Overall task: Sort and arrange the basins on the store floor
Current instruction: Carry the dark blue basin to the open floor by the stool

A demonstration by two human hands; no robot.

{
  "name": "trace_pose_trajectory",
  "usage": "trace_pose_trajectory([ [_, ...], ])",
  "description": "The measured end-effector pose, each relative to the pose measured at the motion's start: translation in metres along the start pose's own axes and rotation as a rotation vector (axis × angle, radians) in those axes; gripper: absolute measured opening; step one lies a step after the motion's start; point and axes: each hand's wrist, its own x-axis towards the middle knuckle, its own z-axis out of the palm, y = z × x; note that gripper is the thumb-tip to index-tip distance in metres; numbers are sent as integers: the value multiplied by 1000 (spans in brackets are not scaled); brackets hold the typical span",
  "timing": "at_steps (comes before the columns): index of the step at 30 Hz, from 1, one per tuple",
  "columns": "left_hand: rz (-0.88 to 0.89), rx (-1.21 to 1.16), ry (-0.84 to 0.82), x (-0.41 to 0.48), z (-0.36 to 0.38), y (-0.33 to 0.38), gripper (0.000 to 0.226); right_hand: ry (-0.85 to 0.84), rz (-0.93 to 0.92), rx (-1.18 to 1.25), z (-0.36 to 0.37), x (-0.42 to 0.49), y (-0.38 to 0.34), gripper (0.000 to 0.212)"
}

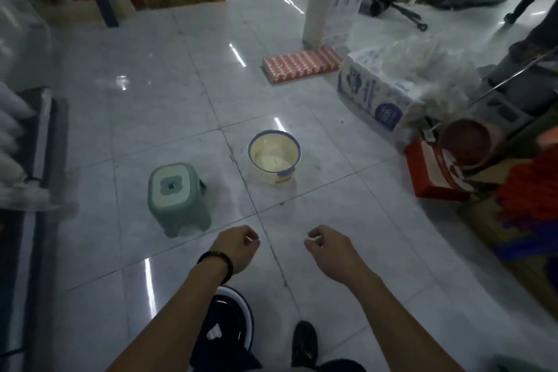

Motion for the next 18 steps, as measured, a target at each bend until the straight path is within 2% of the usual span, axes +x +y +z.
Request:
trace_pose_trajectory([
  [4, -42, -26, 32, 56, -18, 46, 19, -12, 35, 7, -54, 88, -6, 34],
  [11, -72, -55, 32, 198, -64, 94, 23, -84, 104, 76, -100, 231, -35, 35],
  [18, -105, -45, -126, 389, -117, 127, 30, -45, 339, 305, -134, 368, -58, 31],
])
